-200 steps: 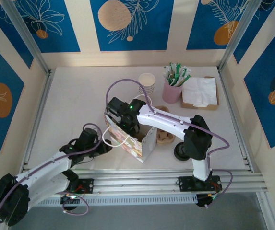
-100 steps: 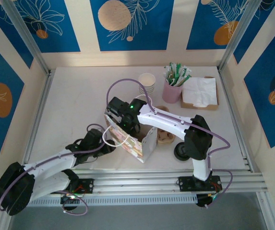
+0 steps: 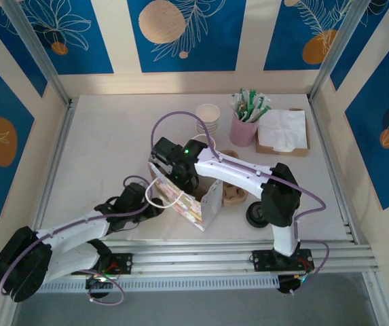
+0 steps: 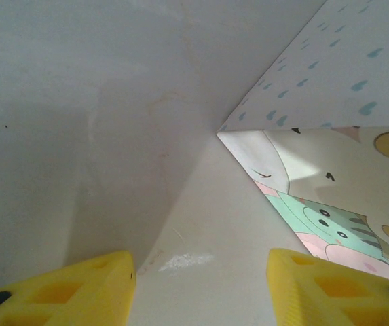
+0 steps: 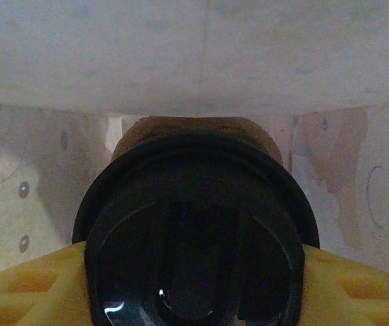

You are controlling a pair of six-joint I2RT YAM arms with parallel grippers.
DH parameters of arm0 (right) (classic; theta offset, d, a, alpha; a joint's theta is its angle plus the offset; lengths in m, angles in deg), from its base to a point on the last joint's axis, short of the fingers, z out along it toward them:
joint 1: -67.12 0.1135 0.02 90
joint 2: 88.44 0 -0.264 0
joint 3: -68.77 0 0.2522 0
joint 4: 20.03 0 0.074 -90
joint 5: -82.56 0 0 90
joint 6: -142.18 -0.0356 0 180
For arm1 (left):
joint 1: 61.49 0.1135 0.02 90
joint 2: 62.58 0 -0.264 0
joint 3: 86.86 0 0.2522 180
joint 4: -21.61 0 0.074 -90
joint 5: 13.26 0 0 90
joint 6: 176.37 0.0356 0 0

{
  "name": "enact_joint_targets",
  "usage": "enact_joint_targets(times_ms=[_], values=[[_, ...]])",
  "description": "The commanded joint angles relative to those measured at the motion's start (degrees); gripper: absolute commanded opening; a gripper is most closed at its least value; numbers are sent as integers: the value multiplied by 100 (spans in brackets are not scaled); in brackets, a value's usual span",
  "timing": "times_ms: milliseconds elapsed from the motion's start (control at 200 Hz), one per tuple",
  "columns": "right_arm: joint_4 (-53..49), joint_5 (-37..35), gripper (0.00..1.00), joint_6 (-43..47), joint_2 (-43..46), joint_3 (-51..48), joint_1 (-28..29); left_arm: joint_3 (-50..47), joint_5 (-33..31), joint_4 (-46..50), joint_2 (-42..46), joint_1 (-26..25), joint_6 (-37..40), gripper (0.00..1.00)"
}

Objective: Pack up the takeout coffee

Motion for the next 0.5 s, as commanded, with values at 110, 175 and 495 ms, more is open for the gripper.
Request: enact_joint_targets(times_ms=[110, 175, 495], values=[[-221, -64, 54, -99, 310, -149, -24, 145, -248, -46, -200, -48, -10, 55], [-214, -82, 55, -99, 322, -159, -24, 169, -248, -47, -227, -49, 7, 55], [-230, -114, 56, -99, 349, -155, -41, 226, -339, 23, -292, -50, 32, 55]])
